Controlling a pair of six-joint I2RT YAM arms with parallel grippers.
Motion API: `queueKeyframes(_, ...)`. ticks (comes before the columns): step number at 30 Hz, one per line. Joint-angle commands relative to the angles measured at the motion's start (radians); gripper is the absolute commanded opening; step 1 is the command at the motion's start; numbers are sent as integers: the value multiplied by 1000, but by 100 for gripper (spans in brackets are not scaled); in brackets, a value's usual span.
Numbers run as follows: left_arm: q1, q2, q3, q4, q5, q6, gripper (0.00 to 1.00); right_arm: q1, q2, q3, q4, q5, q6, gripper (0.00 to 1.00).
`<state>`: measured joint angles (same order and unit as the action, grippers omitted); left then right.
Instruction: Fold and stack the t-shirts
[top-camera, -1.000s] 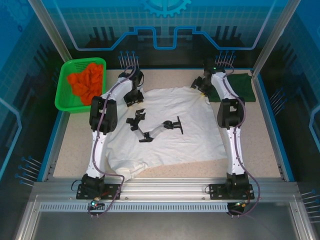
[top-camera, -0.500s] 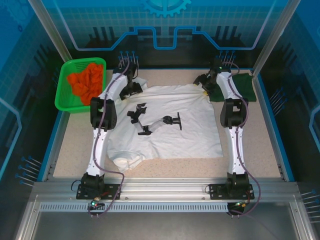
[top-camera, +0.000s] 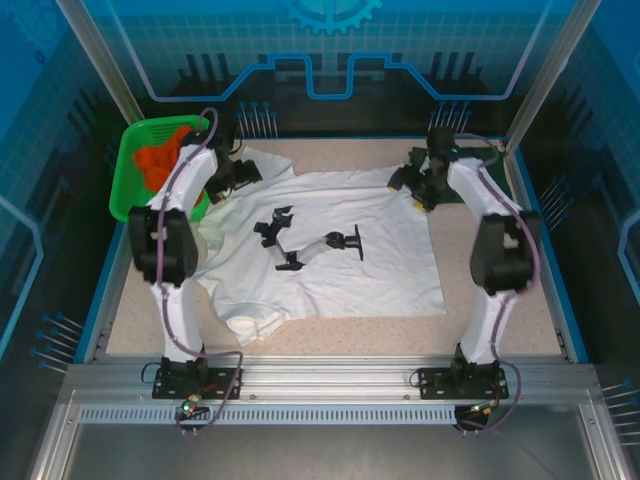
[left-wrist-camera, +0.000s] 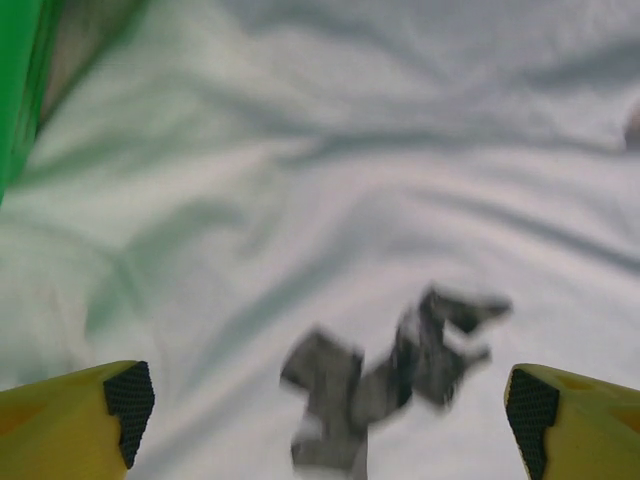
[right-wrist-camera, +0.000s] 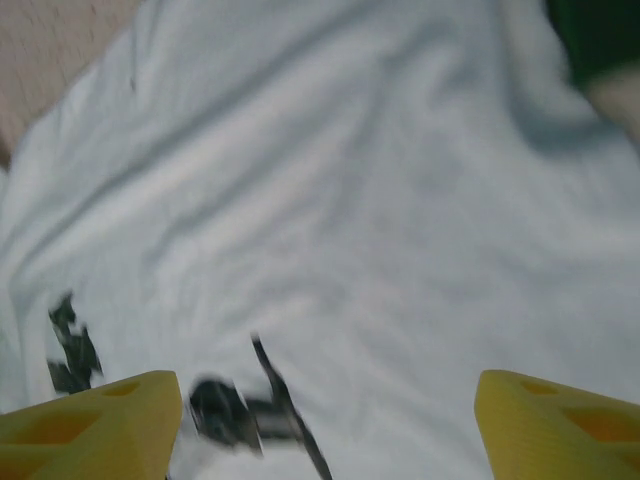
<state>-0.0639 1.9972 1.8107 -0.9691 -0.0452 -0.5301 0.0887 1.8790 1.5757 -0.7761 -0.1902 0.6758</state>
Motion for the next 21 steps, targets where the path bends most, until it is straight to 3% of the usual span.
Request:
queueKeyframes(1,-45,-210,-258,23,63,-59,89,-14,-200,-263,14,108,-18,78)
queueKeyframes(7,-162,-551,-740,13,155,-188,79,-58,-391,-619,-61,37,-3,72)
queueKeyframes(14,-232,-877,-962,-180,156,-255,73,-100,-618,-818,-101,98,51,70)
queueKeyframes(21,-293,-1070,-1154,-229,302,-370,64,-132,-763,-980,-122,59,165,62)
